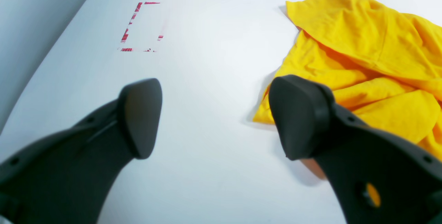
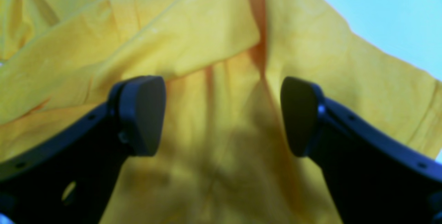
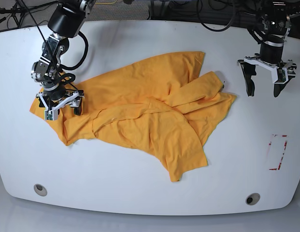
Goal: Fold the T-shirt properly
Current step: 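Drag the shirt corner with the right gripper to spread it out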
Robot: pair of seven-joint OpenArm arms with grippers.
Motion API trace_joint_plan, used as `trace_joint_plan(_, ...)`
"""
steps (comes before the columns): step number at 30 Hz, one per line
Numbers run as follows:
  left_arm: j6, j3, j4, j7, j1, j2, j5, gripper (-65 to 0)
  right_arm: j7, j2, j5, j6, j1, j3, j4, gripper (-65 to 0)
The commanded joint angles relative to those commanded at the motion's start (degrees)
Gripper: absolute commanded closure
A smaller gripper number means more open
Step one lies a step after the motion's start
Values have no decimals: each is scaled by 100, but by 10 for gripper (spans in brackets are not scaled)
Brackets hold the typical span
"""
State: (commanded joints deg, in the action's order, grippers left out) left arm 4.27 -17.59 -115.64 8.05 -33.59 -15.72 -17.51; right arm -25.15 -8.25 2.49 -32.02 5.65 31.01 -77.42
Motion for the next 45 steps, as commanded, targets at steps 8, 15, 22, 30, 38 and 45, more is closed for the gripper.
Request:
trace_joint_plan(8,-12,-94,44,9,-2,34,-11,-493,153,-123,108,73,-15,-18,91,-496)
trace_joint_plan(15,28,-108,77,23,21,39,-15,-493,206,-170,233,99,-42,-19,139,-484)
trace_joint_plan(22,-9,-91,369,439,-135,178,155,-482,-320,187,-104,86,-605,-99,151,-488)
trace_joint_plan(30,9,-82,342,422,-144,187,120,-482,-320,231,-104,68,-631,-99,-16,-488)
trace_joint_plan(38,9,-82,228,422,-126,187,120,-483,-408,231,-104,95,-640,-99,-456,-488)
trace_joint_plan(45,9,-74,228,422,-117,187,120,-483,-830,222,-104,95,-614,-90,-931,-488)
